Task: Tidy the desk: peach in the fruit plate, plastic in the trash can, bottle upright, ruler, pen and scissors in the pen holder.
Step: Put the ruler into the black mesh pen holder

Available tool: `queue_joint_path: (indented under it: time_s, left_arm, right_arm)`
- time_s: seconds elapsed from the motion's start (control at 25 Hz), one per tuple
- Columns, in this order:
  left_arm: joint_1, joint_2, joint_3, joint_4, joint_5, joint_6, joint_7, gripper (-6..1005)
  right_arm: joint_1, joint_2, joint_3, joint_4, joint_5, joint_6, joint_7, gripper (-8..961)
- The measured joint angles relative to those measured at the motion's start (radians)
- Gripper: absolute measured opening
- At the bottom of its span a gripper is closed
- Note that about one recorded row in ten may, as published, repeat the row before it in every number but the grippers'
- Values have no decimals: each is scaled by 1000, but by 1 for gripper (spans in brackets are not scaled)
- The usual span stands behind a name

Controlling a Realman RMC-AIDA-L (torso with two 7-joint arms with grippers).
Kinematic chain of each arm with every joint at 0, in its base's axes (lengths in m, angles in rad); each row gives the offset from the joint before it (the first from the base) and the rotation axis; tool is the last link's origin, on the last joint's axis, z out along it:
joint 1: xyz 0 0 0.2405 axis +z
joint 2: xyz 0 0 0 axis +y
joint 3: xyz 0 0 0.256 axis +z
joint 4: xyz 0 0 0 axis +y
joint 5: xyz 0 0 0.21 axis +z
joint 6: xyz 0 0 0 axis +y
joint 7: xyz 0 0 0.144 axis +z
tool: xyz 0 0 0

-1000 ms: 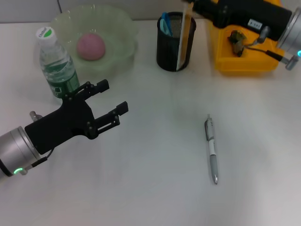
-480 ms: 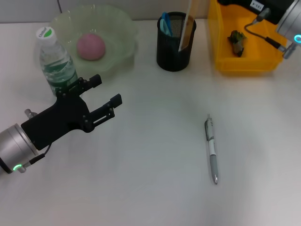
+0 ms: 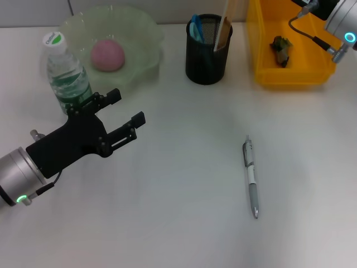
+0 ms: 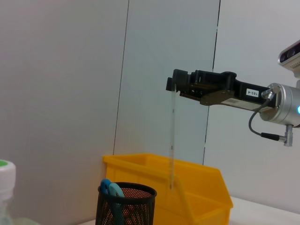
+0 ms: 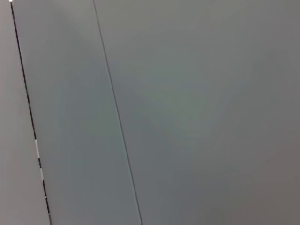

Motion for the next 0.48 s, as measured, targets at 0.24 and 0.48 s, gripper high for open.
queue_joint_path:
  time_s: [0.24, 0.48]
  left_arm:
    - [0, 0, -1, -2, 0, -1, 0, 758]
    - [2, 0, -2, -4, -1, 0, 0, 758]
  right_arm:
    - [3, -1, 0, 8, 19, 3, -10, 383]
    - [8, -1, 0, 9, 20, 3, -10, 382]
